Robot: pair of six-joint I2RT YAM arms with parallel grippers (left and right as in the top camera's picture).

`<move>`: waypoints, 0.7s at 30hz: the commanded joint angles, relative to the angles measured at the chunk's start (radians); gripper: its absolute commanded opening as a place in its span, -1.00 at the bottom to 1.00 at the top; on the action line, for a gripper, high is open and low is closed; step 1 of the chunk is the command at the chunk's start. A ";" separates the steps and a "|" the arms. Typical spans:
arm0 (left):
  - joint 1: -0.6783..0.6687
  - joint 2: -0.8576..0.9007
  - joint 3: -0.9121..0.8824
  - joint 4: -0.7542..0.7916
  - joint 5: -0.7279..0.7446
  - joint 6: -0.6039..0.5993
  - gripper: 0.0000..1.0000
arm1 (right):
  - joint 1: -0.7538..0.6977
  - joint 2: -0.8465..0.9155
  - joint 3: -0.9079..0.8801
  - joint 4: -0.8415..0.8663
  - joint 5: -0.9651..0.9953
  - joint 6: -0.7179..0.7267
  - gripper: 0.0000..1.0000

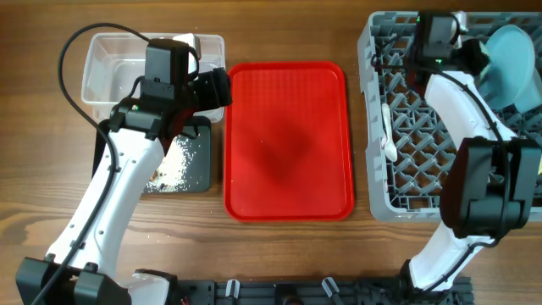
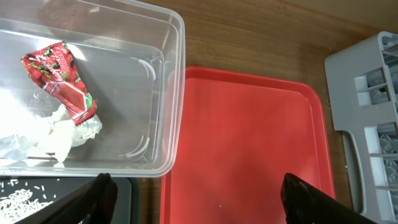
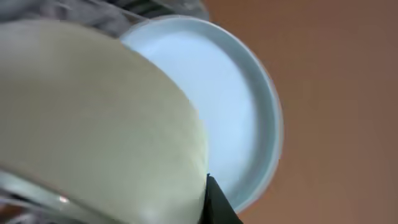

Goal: Sort waste into correct bins and load items into the dishwasher rack
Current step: 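Place the green bowl into the rack with the right gripper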

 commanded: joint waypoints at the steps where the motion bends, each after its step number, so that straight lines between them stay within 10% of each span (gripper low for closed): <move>1: 0.004 -0.003 0.009 0.003 0.001 0.002 0.71 | 0.016 0.019 -0.014 -0.205 -0.261 0.202 -0.69; 12: 0.004 -0.003 0.009 -0.019 0.001 0.002 0.74 | 0.016 -0.211 -0.014 -0.328 -0.563 0.313 0.30; 21: 0.004 -0.003 0.009 -0.084 0.001 0.002 0.76 | 0.016 -0.470 -0.014 -0.469 -1.455 0.401 0.35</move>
